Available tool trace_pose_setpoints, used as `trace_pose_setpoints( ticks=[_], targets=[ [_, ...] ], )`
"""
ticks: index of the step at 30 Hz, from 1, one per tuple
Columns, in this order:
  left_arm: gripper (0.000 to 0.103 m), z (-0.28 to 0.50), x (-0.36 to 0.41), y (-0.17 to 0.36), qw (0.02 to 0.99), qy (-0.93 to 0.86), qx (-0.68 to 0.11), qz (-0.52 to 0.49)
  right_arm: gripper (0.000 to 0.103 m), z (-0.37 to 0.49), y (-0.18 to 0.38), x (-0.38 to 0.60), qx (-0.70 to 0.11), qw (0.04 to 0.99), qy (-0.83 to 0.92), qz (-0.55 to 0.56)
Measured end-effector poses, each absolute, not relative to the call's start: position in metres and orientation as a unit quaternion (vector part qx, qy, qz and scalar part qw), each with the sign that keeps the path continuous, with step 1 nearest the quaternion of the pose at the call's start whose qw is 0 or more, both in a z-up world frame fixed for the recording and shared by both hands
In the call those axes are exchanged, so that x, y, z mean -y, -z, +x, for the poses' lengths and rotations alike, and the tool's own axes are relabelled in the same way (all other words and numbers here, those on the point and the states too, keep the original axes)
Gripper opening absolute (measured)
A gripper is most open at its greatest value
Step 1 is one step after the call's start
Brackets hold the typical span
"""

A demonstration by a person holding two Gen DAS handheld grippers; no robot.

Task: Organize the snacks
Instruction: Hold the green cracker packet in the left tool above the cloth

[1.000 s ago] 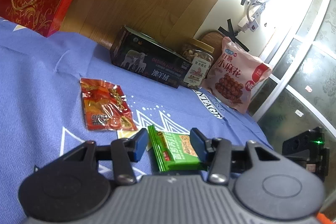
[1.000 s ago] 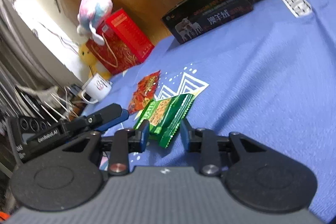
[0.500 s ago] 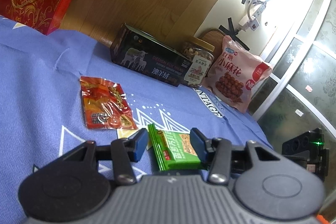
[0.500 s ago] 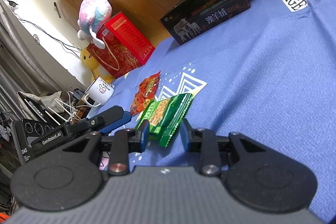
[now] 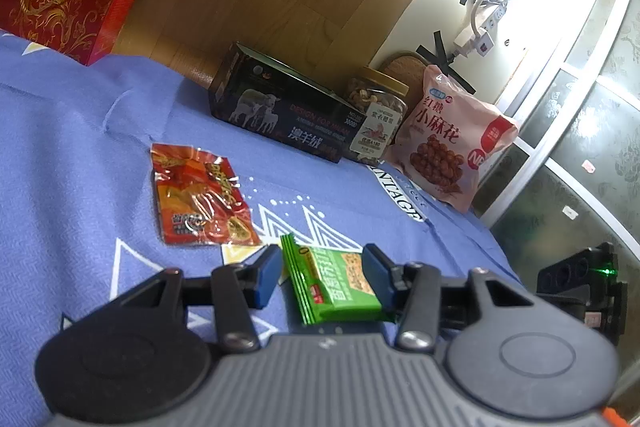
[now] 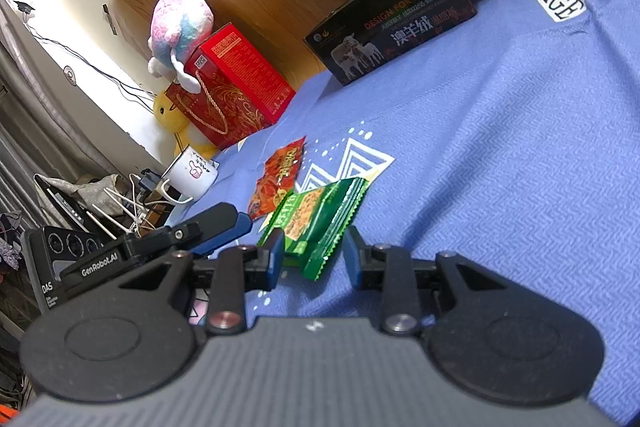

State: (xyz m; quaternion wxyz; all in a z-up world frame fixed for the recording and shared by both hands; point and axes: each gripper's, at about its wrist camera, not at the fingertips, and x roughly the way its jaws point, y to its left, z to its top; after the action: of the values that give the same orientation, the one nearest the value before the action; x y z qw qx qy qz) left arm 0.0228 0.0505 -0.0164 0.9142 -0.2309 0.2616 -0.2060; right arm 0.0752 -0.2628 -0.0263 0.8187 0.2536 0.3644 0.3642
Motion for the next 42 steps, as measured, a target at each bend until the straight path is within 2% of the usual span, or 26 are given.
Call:
trace_pose_setpoints(
  ticks=[42],
  targets=[
    [0.047,0.0239,-0.0505,0.0184,0.913,0.208,-0.265,-0.231,0.035,0.0748,0.0261,0.2635,-0.364,0.818,-0.365,0.254]
  ],
)
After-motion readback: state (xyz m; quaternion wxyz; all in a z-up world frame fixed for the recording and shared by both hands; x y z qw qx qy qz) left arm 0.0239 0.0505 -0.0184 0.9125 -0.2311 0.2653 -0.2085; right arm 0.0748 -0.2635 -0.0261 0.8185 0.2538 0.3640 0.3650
